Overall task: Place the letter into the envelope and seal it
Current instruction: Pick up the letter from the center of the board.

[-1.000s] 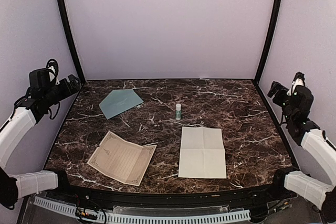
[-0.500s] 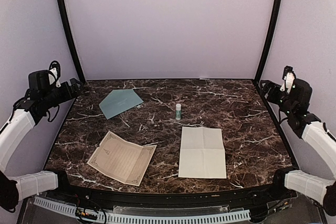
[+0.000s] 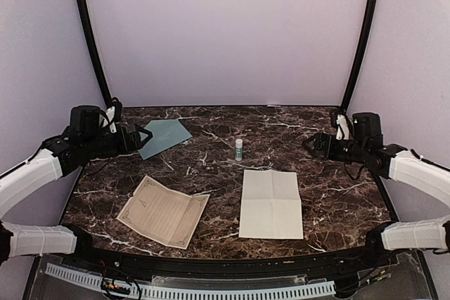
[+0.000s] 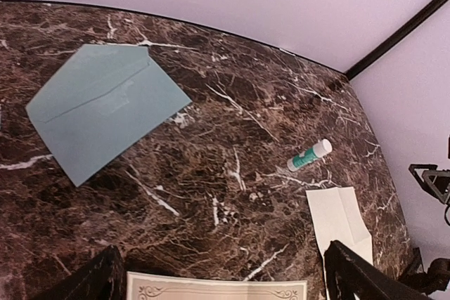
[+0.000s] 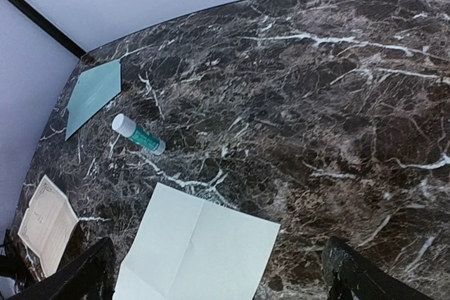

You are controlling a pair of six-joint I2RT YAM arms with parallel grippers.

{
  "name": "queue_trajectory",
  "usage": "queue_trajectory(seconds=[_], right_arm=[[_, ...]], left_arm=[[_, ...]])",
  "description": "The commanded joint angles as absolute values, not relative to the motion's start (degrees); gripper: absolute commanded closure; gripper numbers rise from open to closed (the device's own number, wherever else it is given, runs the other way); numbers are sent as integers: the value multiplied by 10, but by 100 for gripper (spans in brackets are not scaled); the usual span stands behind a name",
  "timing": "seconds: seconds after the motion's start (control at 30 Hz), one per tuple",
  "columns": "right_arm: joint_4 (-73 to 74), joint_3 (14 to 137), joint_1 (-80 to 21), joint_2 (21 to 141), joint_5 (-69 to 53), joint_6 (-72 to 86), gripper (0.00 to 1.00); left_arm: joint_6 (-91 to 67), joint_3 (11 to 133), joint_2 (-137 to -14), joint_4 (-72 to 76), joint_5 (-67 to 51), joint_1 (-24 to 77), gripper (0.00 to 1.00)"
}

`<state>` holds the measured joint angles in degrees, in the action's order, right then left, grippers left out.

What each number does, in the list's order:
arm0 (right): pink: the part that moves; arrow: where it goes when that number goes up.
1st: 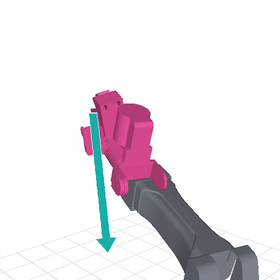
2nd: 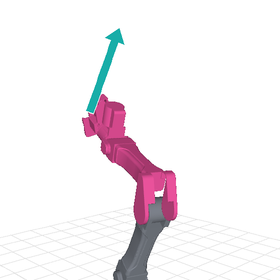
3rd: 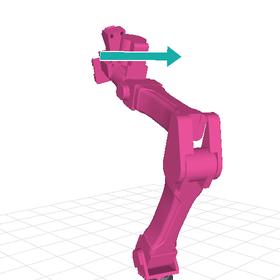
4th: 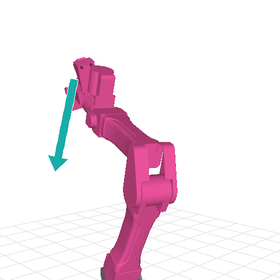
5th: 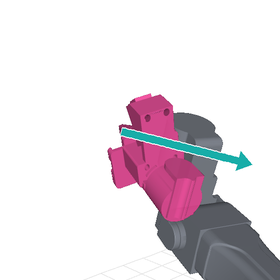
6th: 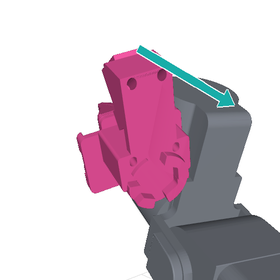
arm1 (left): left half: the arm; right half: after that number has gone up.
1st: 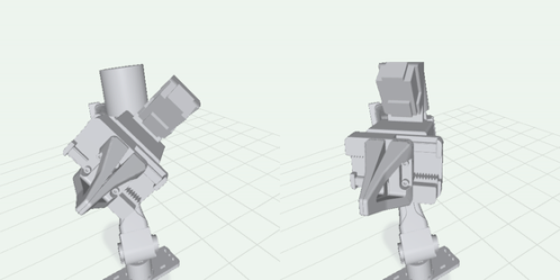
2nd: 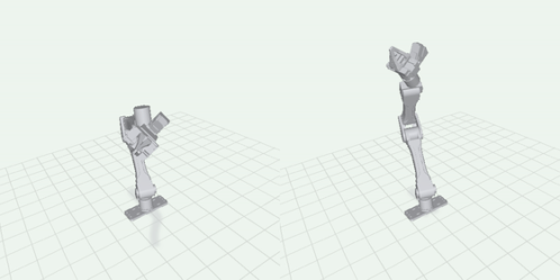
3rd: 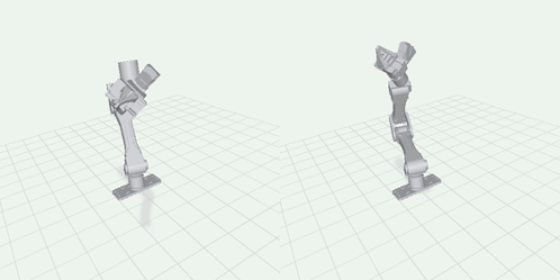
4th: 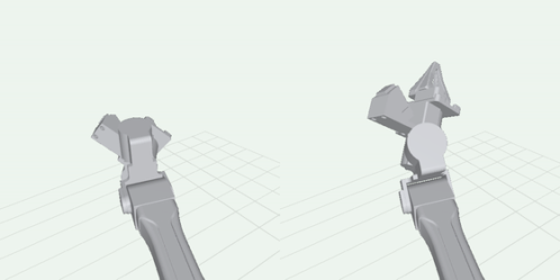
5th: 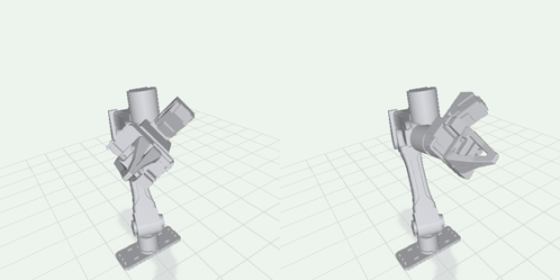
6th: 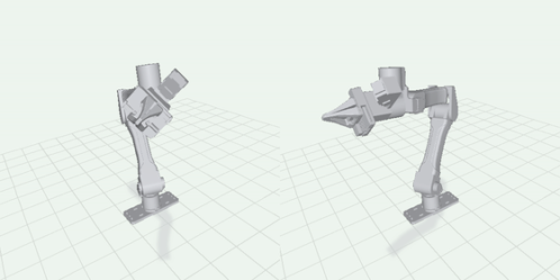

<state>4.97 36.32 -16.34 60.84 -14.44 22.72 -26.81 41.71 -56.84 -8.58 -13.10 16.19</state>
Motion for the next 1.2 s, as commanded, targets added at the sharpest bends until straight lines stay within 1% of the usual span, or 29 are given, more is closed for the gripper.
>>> queue_trajectory(seconds=[0.0, 0.1, 0.17, 0.4, 0.5, 0.67, 0.77, 0.83, 0.9, 1.03, 1.07, 1.17], right_arm=[[74, 343, -208, 613, -163, 262, 1], [75, 334, -227, 610, -155, 271, 1], [70, 330, -229, 607, -152, 272, 1], [22, 332, -229, 601, -140, 272, 1], [12, 339, -229, 604, -140, 264, 2], [5, 343, -229, 596, -134, 250, 1], [-12, 333, -229, 581, -132, 249, 1], [-21, 326, -229, 571, -129, 249, 1], [-23, 323, -229, 562, -123, 248, 1], [-26, 322, -229, 555, -111, 245, 1], [-27, 322, -229, 555, -110, 245, 1], [-29, 322, -229, 555, -108, 244, 1]], left_arm=[[-314, 405, -596, -51, -125, 217, 2], [-327, 391, -605, -86, -74, 219, 1], [-336, 378, -605, -108, -66, 216, 1], [-370, 315, -594, -139, -140, 149, 1], [-379, 286, -582, -143, -151, 118, 1], [-393, 264, -578, -155, -149, 109, 1], [-400, 247, -582, -141, -171, 109, 1], [-405, 235, -584, -124, -194, 109, 3], [-415, 224, -592, -102, -229, 109, 8], [-414, 219, -619, -92, -261, 110, 19], [-411, 222, -623, -92, -265, 110, 24], [-407, 232, -630, -95, -272, 114, 32]])
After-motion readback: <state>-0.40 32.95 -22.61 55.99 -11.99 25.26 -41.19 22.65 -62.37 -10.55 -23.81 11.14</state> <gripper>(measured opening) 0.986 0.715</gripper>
